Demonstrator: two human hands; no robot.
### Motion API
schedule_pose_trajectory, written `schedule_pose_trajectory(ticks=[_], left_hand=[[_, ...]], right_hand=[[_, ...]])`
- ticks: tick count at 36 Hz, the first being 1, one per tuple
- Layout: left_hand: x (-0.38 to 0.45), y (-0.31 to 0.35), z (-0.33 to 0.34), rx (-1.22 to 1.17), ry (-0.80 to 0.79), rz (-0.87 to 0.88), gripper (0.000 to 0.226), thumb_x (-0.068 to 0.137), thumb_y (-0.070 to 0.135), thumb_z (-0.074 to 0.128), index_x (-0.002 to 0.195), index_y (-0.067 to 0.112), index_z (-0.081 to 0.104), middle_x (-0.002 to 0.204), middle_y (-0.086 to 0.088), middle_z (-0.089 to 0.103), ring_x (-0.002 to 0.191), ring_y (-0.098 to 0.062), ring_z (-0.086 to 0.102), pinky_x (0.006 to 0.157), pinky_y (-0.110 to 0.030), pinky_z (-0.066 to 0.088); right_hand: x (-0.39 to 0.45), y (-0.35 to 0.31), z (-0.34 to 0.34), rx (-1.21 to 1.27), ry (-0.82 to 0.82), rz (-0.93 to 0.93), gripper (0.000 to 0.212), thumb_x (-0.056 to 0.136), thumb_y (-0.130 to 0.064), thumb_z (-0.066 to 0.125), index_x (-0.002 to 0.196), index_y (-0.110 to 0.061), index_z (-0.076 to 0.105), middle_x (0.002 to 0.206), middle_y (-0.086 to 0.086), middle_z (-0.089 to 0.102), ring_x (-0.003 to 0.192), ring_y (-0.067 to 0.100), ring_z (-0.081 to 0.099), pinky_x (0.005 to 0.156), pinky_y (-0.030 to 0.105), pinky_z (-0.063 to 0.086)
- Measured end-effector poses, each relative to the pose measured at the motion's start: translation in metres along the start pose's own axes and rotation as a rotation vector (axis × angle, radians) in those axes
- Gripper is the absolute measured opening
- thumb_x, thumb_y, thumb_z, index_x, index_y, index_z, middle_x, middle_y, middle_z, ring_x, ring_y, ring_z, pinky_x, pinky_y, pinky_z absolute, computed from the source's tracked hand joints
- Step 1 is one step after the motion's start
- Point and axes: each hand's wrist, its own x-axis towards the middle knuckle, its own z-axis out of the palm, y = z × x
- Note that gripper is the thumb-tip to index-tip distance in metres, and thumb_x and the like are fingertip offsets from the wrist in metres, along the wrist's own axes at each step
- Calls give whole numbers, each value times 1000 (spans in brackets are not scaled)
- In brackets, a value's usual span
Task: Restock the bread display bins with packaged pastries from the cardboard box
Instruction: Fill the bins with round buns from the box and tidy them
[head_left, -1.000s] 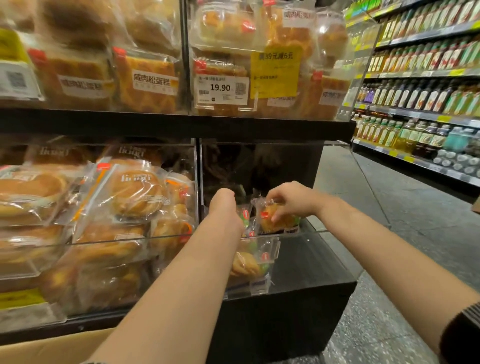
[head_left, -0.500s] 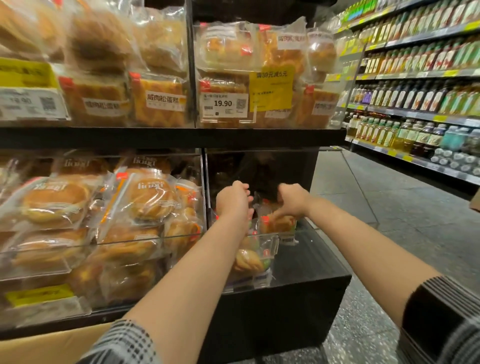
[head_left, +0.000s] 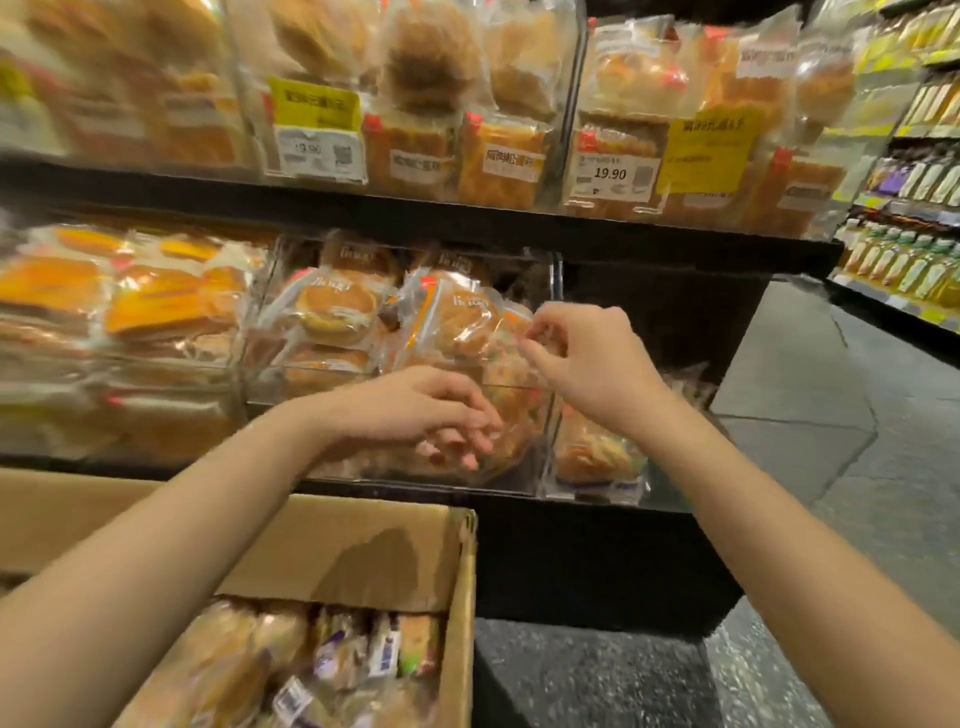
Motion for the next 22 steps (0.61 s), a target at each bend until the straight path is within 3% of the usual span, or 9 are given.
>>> schedule_pose_trajectory(ticks=[3, 6, 9, 12, 14, 17, 19, 22], left_hand=[[-32, -32, -5, 179, -48, -155, 12, 95, 19, 56, 105, 19, 63, 89, 2, 69, 76, -6, 64, 74, -28, 49], [-59, -60, -3, 437, -91, -266, 10, 95, 25, 56, 104, 24, 61, 97, -4, 71, 80, -5, 65, 78, -21, 46], [-78, -78, 3, 641, -95, -352, 21, 95, 26, 54, 114, 21, 61, 109, -2, 69, 93, -13, 61, 85, -21, 43], [-100, -105, 9, 800, -273, -534, 33, 95, 32, 52, 127, 20, 55, 122, 0, 60, 109, -19, 55, 90, -25, 40], [-111, -119, 11, 829, -398, -668, 42, 95, 36, 53, 134, 19, 49, 113, -1, 60, 110, -22, 56, 92, -30, 42], [-117, -130, 9, 719, -462, -789, 48, 96, 36, 54, 137, 13, 46, 86, 3, 55, 91, -19, 59, 87, -31, 45], [-117, -135, 5, 698, -444, -775, 48, 96, 37, 53, 138, 15, 45, 91, 3, 57, 94, -19, 59, 95, -35, 46], [-116, -138, -1, 744, -347, -691, 50, 97, 39, 51, 141, 17, 44, 126, -3, 56, 111, -19, 52, 98, -31, 41]], right_hand=[[-7, -29, 23, 3, -113, -125, 13, 90, -27, 62, 93, -17, 68, 82, -5, 62, 83, 15, 57, 75, 39, 51], [-8, -50, 50, 1, -294, -168, 15, 92, -28, 60, 94, -16, 68, 81, -3, 62, 81, 17, 58, 75, 38, 51], [-12, -60, 77, -75, -474, -244, 15, 93, -28, 58, 96, -17, 68, 83, -4, 63, 81, 17, 59, 74, 39, 52], [-31, -72, 113, -128, -705, -263, 15, 95, -26, 55, 102, -18, 66, 85, -8, 60, 71, 7, 55, 71, 29, 51], [-48, -77, 137, -132, -870, -245, 15, 94, -25, 57, 103, -16, 65, 83, -9, 59, 68, 4, 56, 70, 26, 50], [-71, -77, 175, -206, -1204, -165, 28, 92, -34, 61, 112, -14, 64, 100, -1, 66, 89, 14, 65, 82, 29, 54], [-87, -77, 196, -311, -1376, -129, 38, 92, -40, 60, 117, -12, 62, 108, 4, 67, 96, 19, 66, 86, 32, 54], [-107, -78, 223, -415, -1533, -62, 49, 92, -45, 57, 123, -8, 59, 116, 8, 64, 102, 23, 62, 82, 30, 50]])
